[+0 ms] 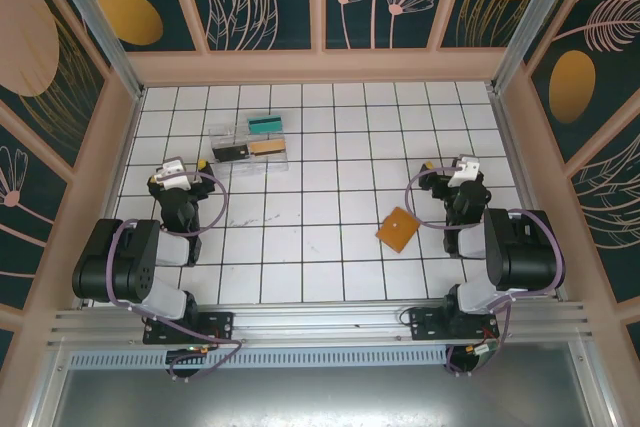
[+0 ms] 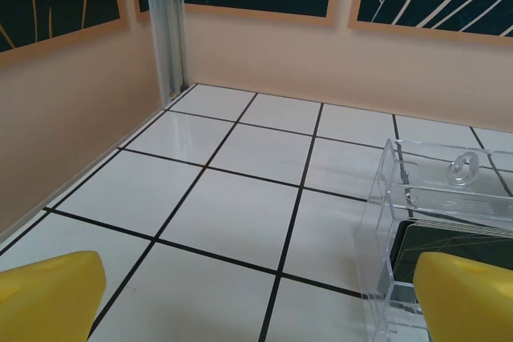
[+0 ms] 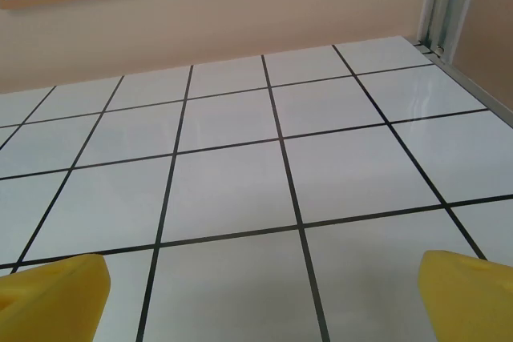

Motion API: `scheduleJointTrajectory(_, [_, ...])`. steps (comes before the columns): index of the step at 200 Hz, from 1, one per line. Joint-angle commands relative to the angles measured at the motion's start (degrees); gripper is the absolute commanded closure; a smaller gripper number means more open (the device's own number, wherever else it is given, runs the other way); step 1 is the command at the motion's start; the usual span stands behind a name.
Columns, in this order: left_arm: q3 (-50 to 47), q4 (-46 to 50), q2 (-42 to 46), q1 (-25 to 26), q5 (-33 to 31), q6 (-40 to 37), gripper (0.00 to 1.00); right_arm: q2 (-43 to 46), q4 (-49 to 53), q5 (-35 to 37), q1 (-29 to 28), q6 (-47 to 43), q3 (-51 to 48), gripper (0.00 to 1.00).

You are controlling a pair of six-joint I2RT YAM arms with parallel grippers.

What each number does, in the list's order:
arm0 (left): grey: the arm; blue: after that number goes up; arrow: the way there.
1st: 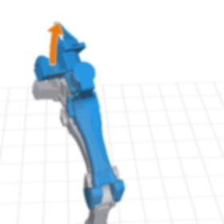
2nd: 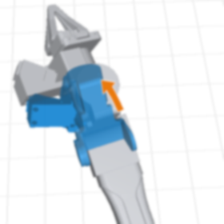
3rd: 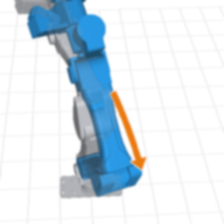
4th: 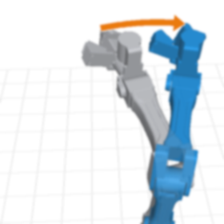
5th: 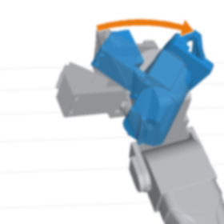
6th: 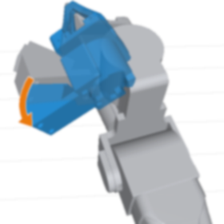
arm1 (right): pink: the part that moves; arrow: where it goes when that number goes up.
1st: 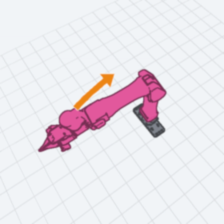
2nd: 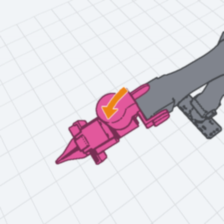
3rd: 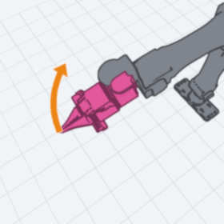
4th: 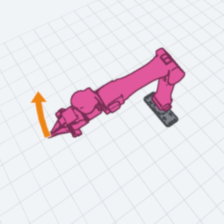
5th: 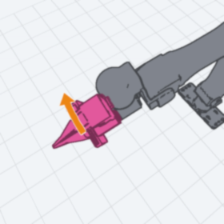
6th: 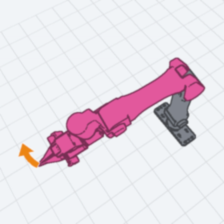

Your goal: Take the credit cards out of the card holder

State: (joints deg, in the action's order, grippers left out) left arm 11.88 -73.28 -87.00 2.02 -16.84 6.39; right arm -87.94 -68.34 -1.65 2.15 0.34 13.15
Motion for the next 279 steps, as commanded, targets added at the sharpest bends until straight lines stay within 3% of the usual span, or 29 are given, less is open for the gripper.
scheduleJointTrajectory(1, [0.56, -1.78, -0.03, -0.26, 0.93, -0.59, 0.01, 0.01, -1.1, -1.07, 0.13, 0.15, 1.18, 0.01])
scheduleJointTrajectory(223, [0.75, -1.25, 0.17, -0.26, 2.36, -1.06, 0.01, -0.03, -1.11, -1.58, 0.4, 0.36, 1.26, 0.01])
scheduleJointTrajectory(246, [3.24, 7.08, 4.33, -0.26, 5.3, -2.27, 0.01, 0.03, -1.37, -1.35, 0.31, 0.23, 1.08, 0.01])
scheduleJointTrajectory(265, [6.61, 16.94, 9.94, -0.26, 1.1, -0.67, 0.01, 2.65, 0.34, 2.25, -1.47, -0.33, 0.86, 0.01])
scheduleJointTrajectory(279, [10.19, 24.45, 13.59, -0.26, -2.55, 0.22, 0.01, 7.39, 8.99, 5.33, -2.56, -0.37, 3.02, 0.01])
